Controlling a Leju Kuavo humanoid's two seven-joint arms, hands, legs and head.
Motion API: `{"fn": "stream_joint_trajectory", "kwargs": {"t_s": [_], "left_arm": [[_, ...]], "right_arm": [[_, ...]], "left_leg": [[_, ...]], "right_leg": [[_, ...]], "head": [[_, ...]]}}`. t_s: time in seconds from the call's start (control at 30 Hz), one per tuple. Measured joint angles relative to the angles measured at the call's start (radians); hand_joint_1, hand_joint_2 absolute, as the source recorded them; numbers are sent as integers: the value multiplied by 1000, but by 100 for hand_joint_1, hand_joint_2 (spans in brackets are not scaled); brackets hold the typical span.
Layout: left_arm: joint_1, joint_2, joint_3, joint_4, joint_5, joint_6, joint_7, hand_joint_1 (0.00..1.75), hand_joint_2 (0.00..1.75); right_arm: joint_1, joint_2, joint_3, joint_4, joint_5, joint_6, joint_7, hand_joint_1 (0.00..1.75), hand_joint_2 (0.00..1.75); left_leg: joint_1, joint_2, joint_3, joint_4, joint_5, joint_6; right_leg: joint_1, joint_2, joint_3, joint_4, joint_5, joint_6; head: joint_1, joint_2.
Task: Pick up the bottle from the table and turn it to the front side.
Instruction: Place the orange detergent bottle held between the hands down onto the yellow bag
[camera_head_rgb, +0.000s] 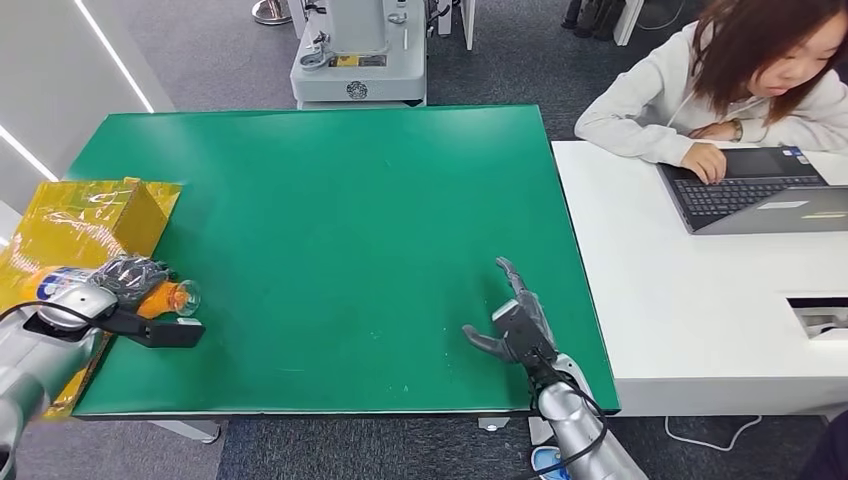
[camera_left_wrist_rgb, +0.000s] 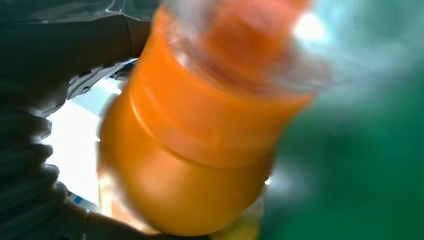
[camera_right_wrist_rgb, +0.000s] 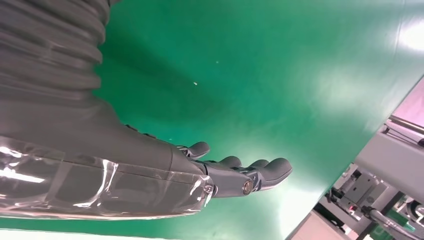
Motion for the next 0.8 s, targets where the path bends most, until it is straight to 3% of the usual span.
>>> {"fn": "stream_joint_trajectory", "kwargs": {"t_s": [0.6, 0.7, 0.8], "left_arm": [[66, -6, 98, 0, 48, 118, 50, 0, 175], [77, -20, 152, 0, 147, 184, 42, 0, 175], [87, -42, 270, 0, 327, 273, -2, 0, 175]], "right_arm": [[-56, 10, 0, 61, 1, 4, -24, 0, 175], [-55, 11, 0, 64, 1, 2, -23, 0, 175], [-54, 11, 0, 64, -2, 2, -20, 0, 175]], "left_leg": [[0, 0, 0, 0, 0, 0], [0, 0, 0, 0, 0, 0], [0, 0, 0, 0, 0, 0]], "right_leg": [[0, 0, 0, 0, 0, 0], [0, 0, 0, 0, 0, 0], [0, 0, 0, 0, 0, 0]], "head": [[0, 0], [0, 0], [0, 0]]}}
